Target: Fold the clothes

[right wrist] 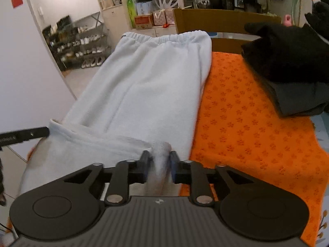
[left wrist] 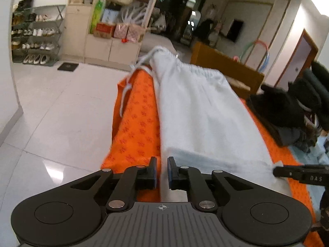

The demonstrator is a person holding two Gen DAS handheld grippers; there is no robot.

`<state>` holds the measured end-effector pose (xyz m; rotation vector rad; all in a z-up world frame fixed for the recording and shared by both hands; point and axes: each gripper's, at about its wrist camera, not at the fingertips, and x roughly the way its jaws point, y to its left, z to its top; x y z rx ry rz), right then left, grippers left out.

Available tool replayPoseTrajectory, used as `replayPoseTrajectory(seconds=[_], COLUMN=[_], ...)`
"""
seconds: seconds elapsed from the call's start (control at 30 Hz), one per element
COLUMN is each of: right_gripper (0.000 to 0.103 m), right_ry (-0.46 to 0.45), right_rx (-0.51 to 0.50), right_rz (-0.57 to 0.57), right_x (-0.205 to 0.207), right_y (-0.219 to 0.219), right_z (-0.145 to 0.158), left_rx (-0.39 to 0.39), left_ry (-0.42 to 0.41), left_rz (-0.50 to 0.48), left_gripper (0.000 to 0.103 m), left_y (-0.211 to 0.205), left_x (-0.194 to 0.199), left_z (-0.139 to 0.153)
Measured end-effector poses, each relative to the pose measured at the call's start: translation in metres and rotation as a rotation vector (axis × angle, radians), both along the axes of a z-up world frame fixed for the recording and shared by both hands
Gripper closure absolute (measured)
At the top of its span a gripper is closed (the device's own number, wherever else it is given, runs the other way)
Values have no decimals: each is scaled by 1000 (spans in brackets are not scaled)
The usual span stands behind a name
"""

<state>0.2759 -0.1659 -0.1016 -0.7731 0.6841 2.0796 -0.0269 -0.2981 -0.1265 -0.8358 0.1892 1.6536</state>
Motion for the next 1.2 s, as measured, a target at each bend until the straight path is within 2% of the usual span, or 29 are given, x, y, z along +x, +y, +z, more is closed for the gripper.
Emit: replayPoseTrajectory(seconds=[0.03, 0.07, 0.2, 0.47, 0.57, 0.7, 0.8, 0.9, 1.07, 1.2], right_gripper=[67, 65, 63, 56, 52, 46, 45, 45, 45, 46], right_ry=[8, 16, 53, 93, 87, 38, -30, -99, -219, -305], right_rx=[11, 22, 77, 114, 114, 128, 147, 166, 214, 259], right_rz=[-1, -1, 71, 241, 301, 396, 479, 562, 674, 721], right_x=[4, 8, 30, 76, 88, 90, 82, 73, 60, 52], right_y=[-4, -8, -35, -115, -148, -189, -214, -240, -269, -275], right_z=[4, 8, 31, 69, 74, 66, 52, 37, 16, 7], left_rx=[20, 35, 64, 57, 54, -1, -42, -59, -76, -98], left_ry=[-11, -16, 39, 164, 210, 236, 246, 290, 381, 505], left_rz=[2, -4, -75, -231, -293, -415, -499, -591, -730, -821], left_gripper=[74, 72, 71, 59, 54, 50, 49, 44, 43, 39], left_y=[-6, -14, -47, -119, -146, -171, -179, -188, -196, -198], left_x=[-5, -9, -10, 23, 36, 61, 75, 90, 110, 124], left_z=[5, 11, 34, 64, 74, 59, 42, 28, 5, -12])
